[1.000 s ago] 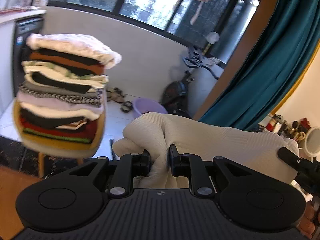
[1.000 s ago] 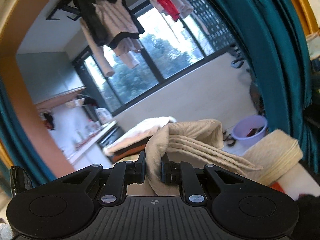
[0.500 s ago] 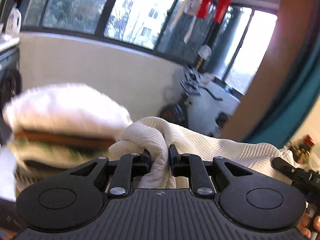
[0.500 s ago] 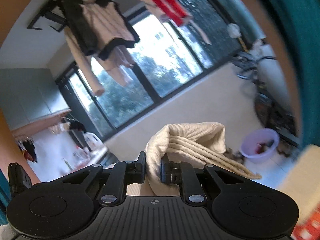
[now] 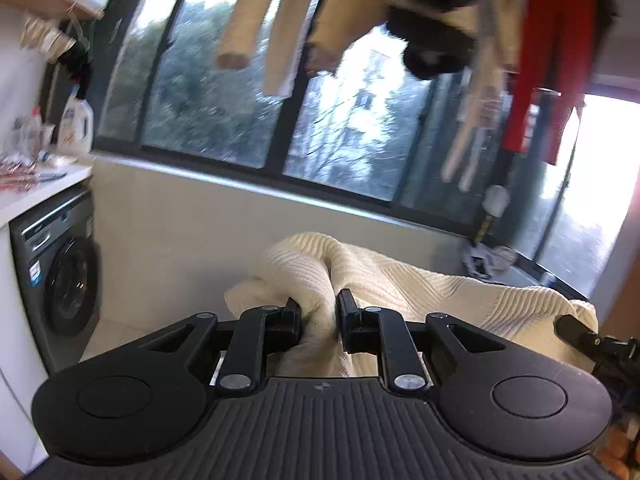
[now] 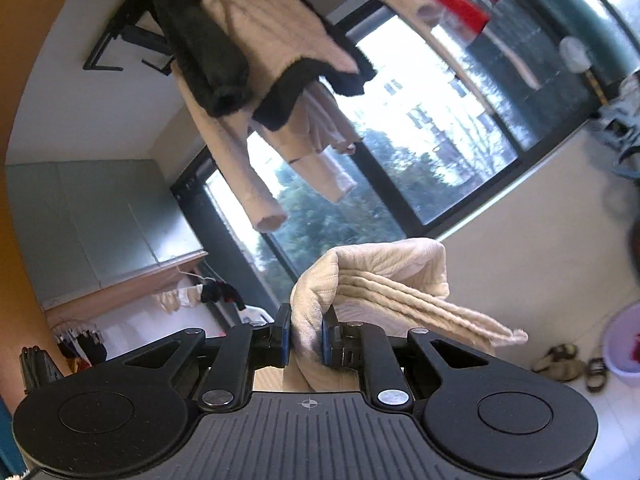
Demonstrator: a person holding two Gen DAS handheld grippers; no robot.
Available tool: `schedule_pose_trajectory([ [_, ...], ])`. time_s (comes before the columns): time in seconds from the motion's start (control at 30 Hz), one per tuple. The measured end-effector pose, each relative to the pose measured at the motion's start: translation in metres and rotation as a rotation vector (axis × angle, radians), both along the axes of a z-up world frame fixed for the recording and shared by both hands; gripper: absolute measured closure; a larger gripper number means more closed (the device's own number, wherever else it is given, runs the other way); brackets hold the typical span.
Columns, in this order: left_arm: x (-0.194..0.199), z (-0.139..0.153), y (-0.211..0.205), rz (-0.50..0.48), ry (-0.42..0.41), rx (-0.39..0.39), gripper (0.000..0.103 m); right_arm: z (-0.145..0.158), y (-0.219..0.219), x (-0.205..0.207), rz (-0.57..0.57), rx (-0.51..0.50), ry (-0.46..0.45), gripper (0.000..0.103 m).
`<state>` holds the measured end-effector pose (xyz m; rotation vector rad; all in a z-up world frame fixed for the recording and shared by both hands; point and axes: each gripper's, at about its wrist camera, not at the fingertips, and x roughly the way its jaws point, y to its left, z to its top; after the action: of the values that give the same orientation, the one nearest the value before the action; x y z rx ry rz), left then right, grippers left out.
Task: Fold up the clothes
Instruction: 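Lift and carry the folded sweatshirt with both grippers toward the clothes stack, then lower the sweatshirt onto the top of the clothes stack and open both grippers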
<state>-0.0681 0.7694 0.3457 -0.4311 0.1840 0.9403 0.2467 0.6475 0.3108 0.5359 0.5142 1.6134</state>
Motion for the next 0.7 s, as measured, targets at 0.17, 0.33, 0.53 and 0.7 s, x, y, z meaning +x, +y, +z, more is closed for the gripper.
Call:
schedule_pose_trajectory([
  [0.17,-0.009,-0.041,0.073,0.088,0.027,-0.081,0.085,-0.025,0.12,0.018,0.065,-0.102,-0.006,0.09],
  [0.33,-0.022,-0.138,0.143,0.176,0.096,-0.264,0.078,-0.101,0.223,0.011,0.109,-0.339,-0.024,0.089],
  [0.53,-0.059,-0.245,0.188,0.27,0.244,-0.488,0.057,-0.197,0.279,-0.009,0.034,-0.653,-0.125,0.059],
  [0.7,-0.123,-0.216,0.165,0.192,0.108,-0.466,0.03,-0.199,0.221,0.011,-0.039,-0.607,-0.02,0.042],
])
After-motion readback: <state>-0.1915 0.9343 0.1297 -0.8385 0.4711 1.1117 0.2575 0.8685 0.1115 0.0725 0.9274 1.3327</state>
